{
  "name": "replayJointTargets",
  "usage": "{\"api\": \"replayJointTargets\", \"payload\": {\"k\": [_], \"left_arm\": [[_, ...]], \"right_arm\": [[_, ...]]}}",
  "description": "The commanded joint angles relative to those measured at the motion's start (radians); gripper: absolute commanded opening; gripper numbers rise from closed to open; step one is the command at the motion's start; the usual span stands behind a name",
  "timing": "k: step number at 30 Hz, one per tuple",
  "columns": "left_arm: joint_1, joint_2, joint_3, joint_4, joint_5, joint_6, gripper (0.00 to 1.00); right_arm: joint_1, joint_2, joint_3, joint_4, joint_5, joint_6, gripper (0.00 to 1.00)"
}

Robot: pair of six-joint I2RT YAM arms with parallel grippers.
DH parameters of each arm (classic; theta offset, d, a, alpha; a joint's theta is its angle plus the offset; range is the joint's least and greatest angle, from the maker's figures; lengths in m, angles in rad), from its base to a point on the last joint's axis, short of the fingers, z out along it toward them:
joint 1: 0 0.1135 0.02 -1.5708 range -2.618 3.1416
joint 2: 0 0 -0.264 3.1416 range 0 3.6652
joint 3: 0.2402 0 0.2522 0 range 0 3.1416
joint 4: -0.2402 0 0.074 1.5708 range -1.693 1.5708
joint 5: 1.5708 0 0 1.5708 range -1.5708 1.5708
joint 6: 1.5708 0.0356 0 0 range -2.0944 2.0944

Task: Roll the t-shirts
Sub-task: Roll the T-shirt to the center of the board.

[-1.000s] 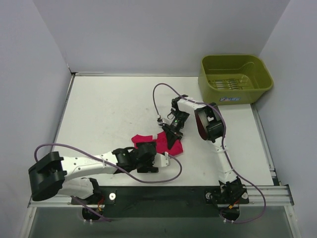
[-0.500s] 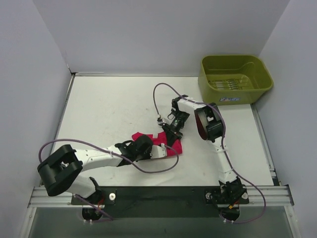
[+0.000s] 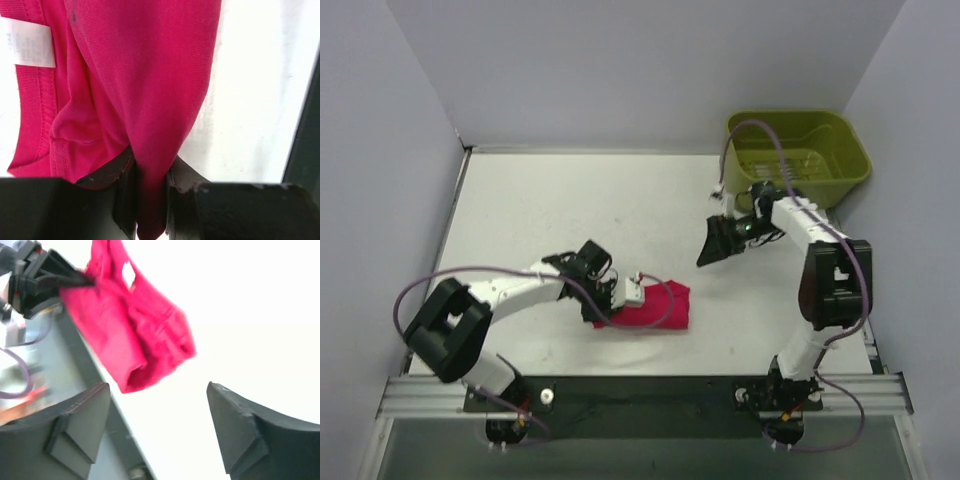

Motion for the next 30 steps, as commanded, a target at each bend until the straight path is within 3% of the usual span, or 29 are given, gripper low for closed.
{"api": "replayJointTargets", "payload": {"k": [1, 2, 5, 7, 9, 12, 17, 22, 29, 30], "left_arm": [[0.027, 0.115, 0.085, -0.183, 0.230, 0.065, 0.20], [0.040, 0.134, 0.105, -0.205, 0.254, 0.070, 0.20], [0.062, 0.215, 0.183, -0.281, 0.323, 0.113, 0.20], [0.070, 0.271, 0.235, -0.326, 0.356, 0.136, 0.20], [0.079, 0.315, 0.276, -0.403, 0.378, 0.189, 0.20], [0.094, 0.361, 0.312, -0.479, 0.394, 0.240, 0.20], [0.110, 0.373, 0.317, -0.501, 0.397, 0.259, 0.20], [0.114, 0.384, 0.329, -0.512, 0.395, 0.257, 0.20], [0.131, 0.406, 0.344, -0.539, 0.400, 0.283, 0.20], [0.134, 0.410, 0.349, -0.555, 0.403, 0.294, 0.20]], "right_arm": [[0.002, -0.409, -0.219, 0.244, 0.089, -0.081, 0.89], [0.011, -0.497, -0.285, 0.296, 0.181, -0.113, 1.00], [0.112, -0.879, -0.587, 0.491, 0.287, -0.327, 1.00], [0.237, -1.126, -0.736, 0.600, 0.338, -0.364, 1.00], [0.327, -1.303, -0.898, 0.680, 0.352, -0.380, 1.00], [0.448, -1.393, -0.990, 0.713, 0.347, -0.422, 1.00], [0.610, -1.282, -0.998, 0.797, 0.471, -0.442, 1.00], [0.637, -1.098, -0.990, 0.944, 0.442, -0.410, 1.00], [0.676, -0.880, -0.929, 0.930, 0.448, -0.364, 0.94], [0.676, -0.861, -0.914, 0.935, 0.445, -0.356, 0.90]]}}
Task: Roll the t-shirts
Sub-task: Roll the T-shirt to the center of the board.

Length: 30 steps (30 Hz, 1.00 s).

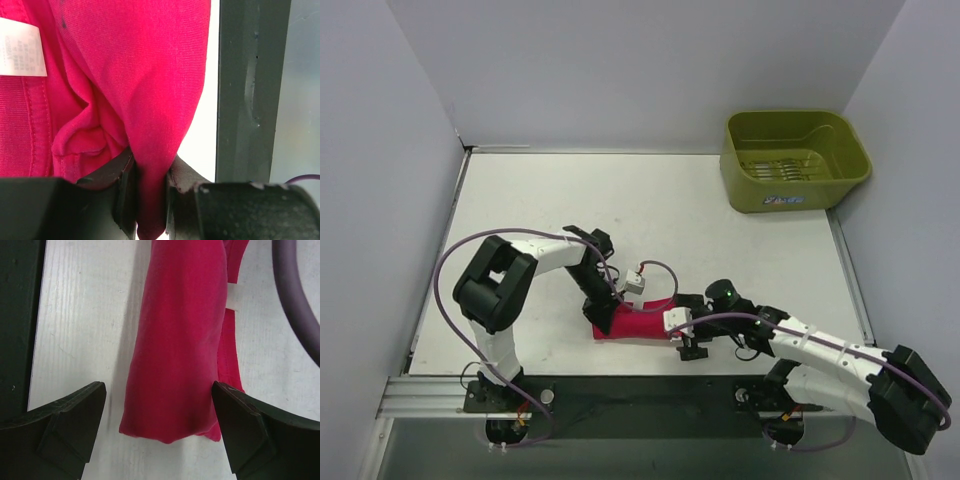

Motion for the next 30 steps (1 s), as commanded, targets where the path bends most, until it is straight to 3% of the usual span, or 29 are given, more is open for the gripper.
{"api": "replayJointTargets", "payload": {"k": [1, 2, 5, 7, 9, 11, 16, 18, 27, 30], "left_arm": [[0.023, 0.036, 0.039, -0.074, 0.028, 0.061, 0.20], [0.028, 0.045, 0.048, -0.082, 0.035, 0.068, 0.20], [0.041, 0.062, 0.065, -0.108, 0.043, 0.093, 0.20], [0.051, 0.082, 0.079, -0.140, 0.048, 0.118, 0.20], [0.071, 0.100, 0.108, -0.181, 0.057, 0.136, 0.20], [0.106, 0.138, 0.134, -0.258, 0.078, 0.157, 0.20], [0.155, 0.293, 0.277, -0.506, 0.146, 0.303, 0.18], [0.175, 0.333, 0.315, -0.568, 0.160, 0.296, 0.17], [0.224, 0.410, 0.437, -0.564, 0.201, 0.184, 0.26], [0.229, 0.433, 0.506, -0.564, 0.226, 0.122, 0.31]], "right_arm": [[0.012, 0.084, 0.083, 0.062, -0.007, 0.050, 0.87], [0.017, 0.138, 0.096, 0.054, -0.001, 0.055, 0.78], [0.020, 0.234, 0.172, 0.046, 0.050, 0.091, 0.70], [0.009, 0.281, 0.240, 0.011, 0.062, 0.098, 0.56], [-0.035, 0.338, 0.308, -0.109, -0.005, 0.099, 0.29], [-0.058, 0.365, 0.369, -0.171, -0.051, 0.118, 0.14], [-0.127, 0.469, 0.515, -0.433, -0.135, 0.135, 0.09], [-0.156, 0.514, 0.589, -0.533, -0.198, 0.156, 0.08], [-0.345, 0.854, 0.834, -0.904, -0.349, 0.141, 0.07], [-0.385, 0.905, 0.856, -0.931, -0.363, 0.147, 0.07]]}}
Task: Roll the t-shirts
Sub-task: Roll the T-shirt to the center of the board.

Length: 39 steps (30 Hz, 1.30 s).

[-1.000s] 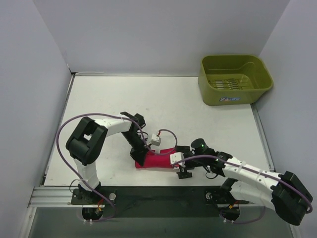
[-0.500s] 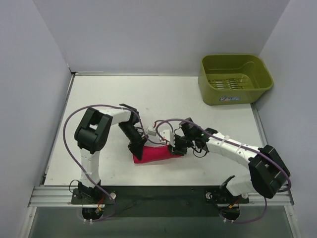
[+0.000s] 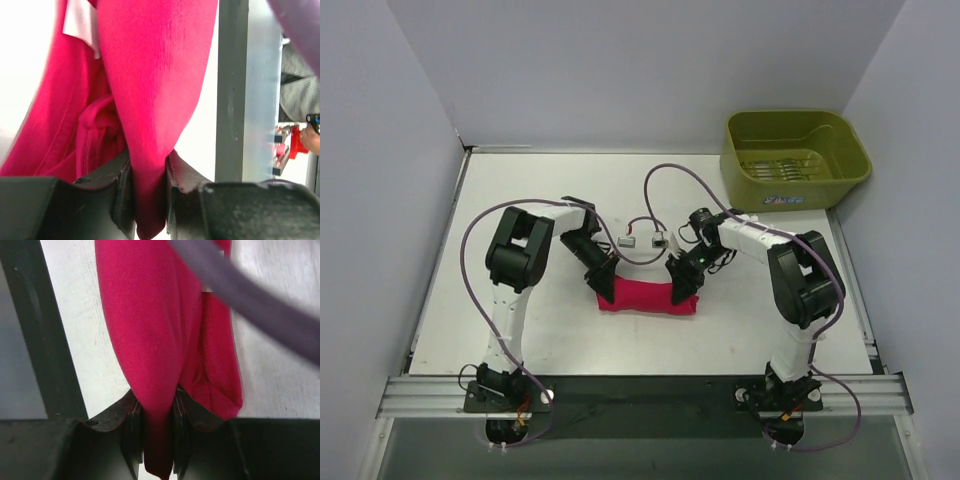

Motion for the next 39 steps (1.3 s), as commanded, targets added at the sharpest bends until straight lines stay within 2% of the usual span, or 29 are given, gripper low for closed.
{"api": "replayJointTargets", "payload": {"k": [1, 3, 6, 8, 15, 16, 17, 18, 19, 22, 25, 26, 29, 30, 32, 33, 34, 35, 36, 37, 39], "left_arm": [[0.028, 0.045, 0.113, -0.204, 0.034, -0.069, 0.32], [0.028, 0.063, 0.163, -0.204, 0.057, -0.133, 0.31], [0.026, 0.111, 0.199, -0.204, 0.086, -0.223, 0.10], [0.026, 0.132, 0.194, -0.204, 0.115, -0.255, 0.01], [0.045, 0.103, 0.153, -0.204, 0.197, -0.352, 0.00], [0.048, 0.092, 0.148, -0.206, 0.227, -0.364, 0.04], [0.049, 0.086, 0.151, -0.204, 0.235, -0.382, 0.13], [0.051, 0.080, 0.160, -0.204, 0.243, -0.385, 0.23], [0.049, 0.063, 0.180, -0.204, 0.244, -0.381, 0.37], [0.051, 0.039, 0.214, -0.210, 0.229, -0.370, 0.63], [0.068, 0.000, 0.239, -0.210, 0.174, -0.355, 0.70], [0.075, -0.012, 0.240, -0.210, 0.156, -0.333, 0.82], [0.108, -0.076, 0.228, -0.146, 0.051, -0.359, 0.97], [0.118, -0.140, 0.191, -0.103, -0.011, -0.388, 0.97], [0.132, -0.228, 0.133, 0.082, -0.100, -0.492, 0.97], [0.134, -0.338, 0.054, 0.165, -0.162, -0.534, 0.97], [0.129, -0.406, -0.005, 0.357, -0.335, -0.569, 0.97], [0.123, -0.479, -0.069, 0.477, -0.442, -0.653, 0.97], [0.109, -0.632, -0.214, 0.601, -0.543, -0.684, 0.97], [0.103, -0.702, -0.276, 0.803, -0.684, -0.701, 0.97], [0.097, -0.846, -0.387, 0.943, -0.690, -0.732, 0.97]], "right_arm": [[-0.061, 0.059, 0.054, -0.239, -0.054, 0.002, 0.07], [-0.087, 0.080, 0.065, -0.259, -0.063, 0.031, 0.07], [-0.125, 0.123, 0.060, -0.276, -0.101, 0.071, 0.07], [-0.140, 0.136, 0.057, -0.279, -0.104, 0.072, 0.07], [-0.176, 0.168, 0.065, -0.304, -0.106, 0.053, 0.07], [-0.180, 0.166, 0.062, -0.301, -0.107, 0.048, 0.07], [-0.182, 0.162, 0.059, -0.299, -0.109, 0.042, 0.07], [-0.183, 0.157, 0.051, -0.297, -0.109, 0.039, 0.07], [-0.183, 0.151, 0.049, -0.300, -0.107, 0.031, 0.08], [-0.188, 0.139, 0.037, -0.300, -0.098, 0.019, 0.08], [-0.191, 0.134, 0.025, -0.302, -0.087, -0.004, 0.08], [-0.190, 0.134, 0.022, -0.304, -0.084, -0.016, 0.08], [-0.190, 0.148, 0.020, -0.305, -0.077, -0.026, 0.08], [-0.191, 0.165, 0.023, -0.307, -0.072, -0.026, 0.08], [-0.193, 0.183, 0.042, -0.317, -0.074, -0.023, 0.08], [-0.199, 0.203, 0.049, -0.323, -0.080, -0.017, 0.08], [-0.200, 0.209, 0.059, -0.330, -0.083, -0.010, 0.08], [-0.200, 0.217, 0.075, -0.342, -0.083, -0.006, 0.09], [-0.200, 0.234, 0.086, -0.351, -0.077, -0.003, 0.09], [-0.202, 0.240, 0.094, -0.360, -0.074, 0.003, 0.09], [-0.202, 0.246, 0.112, -0.379, -0.086, 0.013, 0.09]]}}
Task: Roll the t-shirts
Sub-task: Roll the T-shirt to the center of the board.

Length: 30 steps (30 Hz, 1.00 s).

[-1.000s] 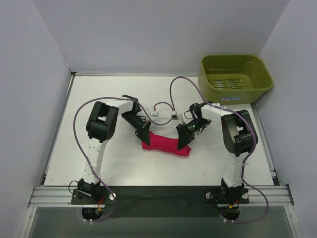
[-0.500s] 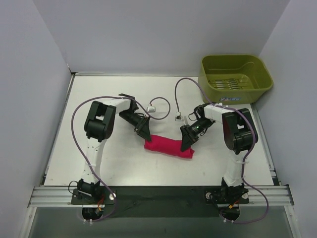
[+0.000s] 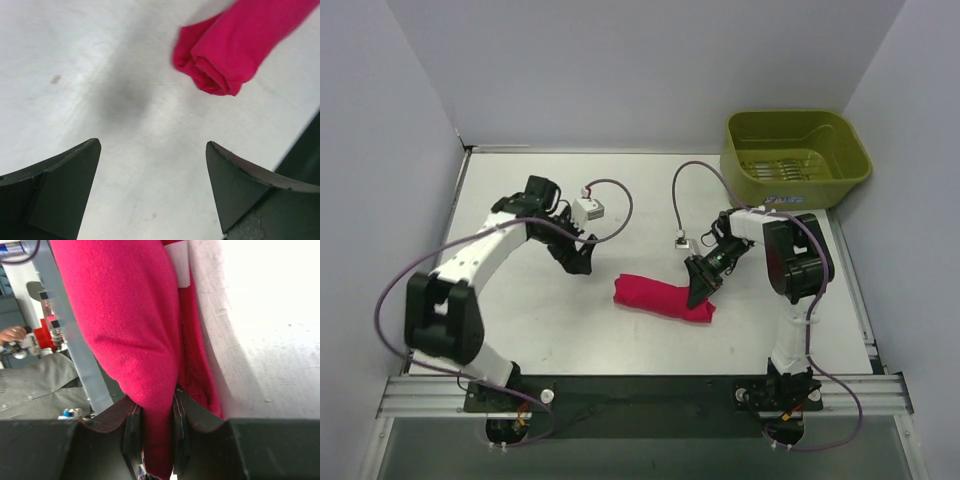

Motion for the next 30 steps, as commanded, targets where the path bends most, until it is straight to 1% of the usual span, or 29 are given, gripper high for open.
{"api": "replayJointTargets", "payload": {"k": [1, 2, 3, 4, 6, 7, 8, 9, 10, 11, 12, 13, 14, 16, 18, 19, 24, 30], "left_arm": [[-0.044, -0.293, -0.224, 0.523, -0.306, -0.121, 0.97], [-0.073, -0.302, -0.234, 0.509, -0.351, -0.082, 0.97], [-0.147, -0.298, -0.234, 0.489, -0.391, -0.070, 0.97], [-0.187, -0.292, -0.234, 0.460, -0.416, -0.050, 0.97], [-0.257, -0.304, -0.235, 0.442, -0.384, -0.007, 0.97], [-0.340, -0.321, -0.250, 0.480, -0.361, 0.045, 0.97], [-0.391, -0.337, -0.316, 0.541, -0.378, 0.057, 0.97], [-0.446, -0.363, -0.364, 0.602, -0.460, 0.089, 0.97], [-0.560, -0.371, -0.405, 0.712, -0.496, 0.184, 0.97], [-0.603, -0.373, -0.488, 0.771, -0.528, 0.218, 0.97], [-0.639, -0.367, -0.520, 0.826, -0.574, 0.241, 0.97], [-0.661, -0.359, -0.540, 0.909, -0.582, 0.258, 0.97], [-0.692, -0.350, -0.556, 0.948, -0.582, 0.265, 0.97], [-0.722, -0.319, -0.593, 1.027, -0.602, 0.277, 0.97], [-0.752, -0.280, -0.620, 1.063, -0.606, 0.292, 0.97], [-0.759, -0.264, -0.626, 1.105, -0.629, 0.301, 0.97], [-0.763, -0.114, -0.611, 1.216, -0.686, 0.317, 0.97], [-0.750, 0.003, -0.573, 1.258, -0.714, 0.373, 0.97]], "right_arm": [[-0.008, 0.025, 0.044, -0.095, 0.021, 0.011, 0.09], [-0.006, 0.022, 0.044, -0.098, 0.021, 0.012, 0.09], [-0.003, 0.023, 0.046, -0.098, 0.026, 0.012, 0.09], [-0.002, 0.025, 0.048, -0.106, 0.030, 0.000, 0.09], [-0.006, 0.042, 0.058, -0.129, 0.034, -0.008, 0.09], [-0.009, 0.045, 0.063, -0.136, 0.032, -0.009, 0.09], [-0.016, 0.052, 0.067, -0.150, 0.031, -0.017, 0.09], [-0.017, 0.069, 0.074, -0.161, 0.028, -0.027, 0.09], [-0.020, 0.078, 0.089, -0.175, 0.027, -0.035, 0.09], [-0.029, 0.089, 0.098, -0.196, 0.023, -0.046, 0.09], [-0.036, 0.117, 0.107, -0.211, 0.020, -0.052, 0.09], [-0.043, 0.137, 0.138, -0.256, 0.017, -0.061, 0.09], [-0.051, 0.153, 0.150, -0.274, -0.001, -0.073, 0.08], [-0.077, 0.206, 0.190, -0.331, -0.020, -0.093, 0.08], [-0.095, 0.238, 0.204, -0.345, -0.038, -0.097, 0.08], [-0.097, 0.243, 0.210, -0.357, -0.048, -0.098, 0.08], [-0.089, 0.279, 0.238, -0.396, -0.065, -0.121, 0.08], [-0.086, 0.290, 0.244, -0.408, -0.065, -0.121, 0.08]]}}
